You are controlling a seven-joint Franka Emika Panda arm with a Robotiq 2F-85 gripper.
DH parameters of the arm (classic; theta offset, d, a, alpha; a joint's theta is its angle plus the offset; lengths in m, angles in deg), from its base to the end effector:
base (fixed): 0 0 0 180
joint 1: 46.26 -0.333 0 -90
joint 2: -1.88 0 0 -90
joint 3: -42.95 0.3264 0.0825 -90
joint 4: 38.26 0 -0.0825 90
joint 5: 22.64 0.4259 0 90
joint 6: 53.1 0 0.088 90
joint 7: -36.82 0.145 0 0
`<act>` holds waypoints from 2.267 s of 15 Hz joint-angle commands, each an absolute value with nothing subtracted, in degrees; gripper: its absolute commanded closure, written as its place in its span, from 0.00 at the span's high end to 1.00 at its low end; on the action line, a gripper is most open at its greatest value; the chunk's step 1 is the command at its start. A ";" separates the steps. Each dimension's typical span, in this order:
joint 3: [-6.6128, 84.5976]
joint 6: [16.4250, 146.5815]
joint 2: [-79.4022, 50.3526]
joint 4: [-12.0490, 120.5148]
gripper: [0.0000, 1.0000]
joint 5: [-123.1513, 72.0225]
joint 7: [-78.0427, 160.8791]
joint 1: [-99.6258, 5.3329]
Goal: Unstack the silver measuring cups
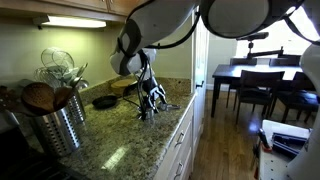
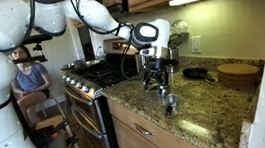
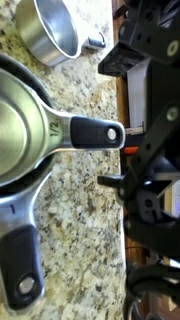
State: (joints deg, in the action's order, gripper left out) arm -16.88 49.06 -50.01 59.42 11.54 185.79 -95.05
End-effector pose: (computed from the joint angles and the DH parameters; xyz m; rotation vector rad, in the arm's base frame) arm 0.6476 -0.0180 0.1866 0.2136 -2.7537 0.1356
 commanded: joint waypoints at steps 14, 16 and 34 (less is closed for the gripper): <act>-18.29 50.65 -50.76 59.96 0.14 12.70 185.79 -96.20; -18.32 50.63 -50.77 60.00 0.10 12.73 185.79 -96.24; -21.69 51.08 -50.29 61.43 0.12 12.97 185.79 -99.69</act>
